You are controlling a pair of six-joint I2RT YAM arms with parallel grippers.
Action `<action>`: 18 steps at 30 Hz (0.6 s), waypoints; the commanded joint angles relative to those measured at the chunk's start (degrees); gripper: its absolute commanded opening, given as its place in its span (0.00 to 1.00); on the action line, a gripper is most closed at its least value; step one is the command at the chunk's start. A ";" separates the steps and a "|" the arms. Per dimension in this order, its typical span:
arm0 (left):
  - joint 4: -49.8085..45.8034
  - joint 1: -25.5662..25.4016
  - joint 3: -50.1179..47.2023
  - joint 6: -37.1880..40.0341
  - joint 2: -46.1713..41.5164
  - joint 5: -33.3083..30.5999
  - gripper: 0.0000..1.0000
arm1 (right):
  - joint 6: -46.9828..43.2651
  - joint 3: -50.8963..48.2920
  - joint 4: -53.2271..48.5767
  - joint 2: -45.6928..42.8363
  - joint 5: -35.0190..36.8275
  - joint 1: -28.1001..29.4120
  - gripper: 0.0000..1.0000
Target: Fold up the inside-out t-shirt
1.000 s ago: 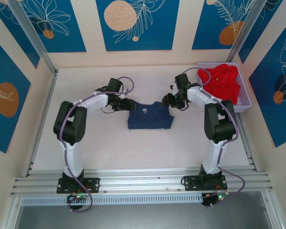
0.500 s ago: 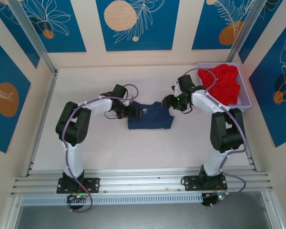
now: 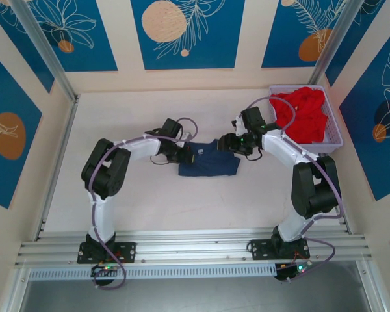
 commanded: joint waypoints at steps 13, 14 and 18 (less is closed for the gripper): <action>-29.11 22.68 16.44 23.97 -3.40 -39.87 0.00 | 0.43 1.08 1.74 -6.90 -4.42 3.06 0.66; -30.33 23.90 18.86 25.52 -2.29 -42.98 0.00 | 0.37 1.52 1.66 -6.52 -4.77 3.13 0.66; -33.43 28.67 28.82 33.52 4.83 -55.88 0.00 | 0.17 3.30 1.01 -4.17 -5.87 3.09 0.66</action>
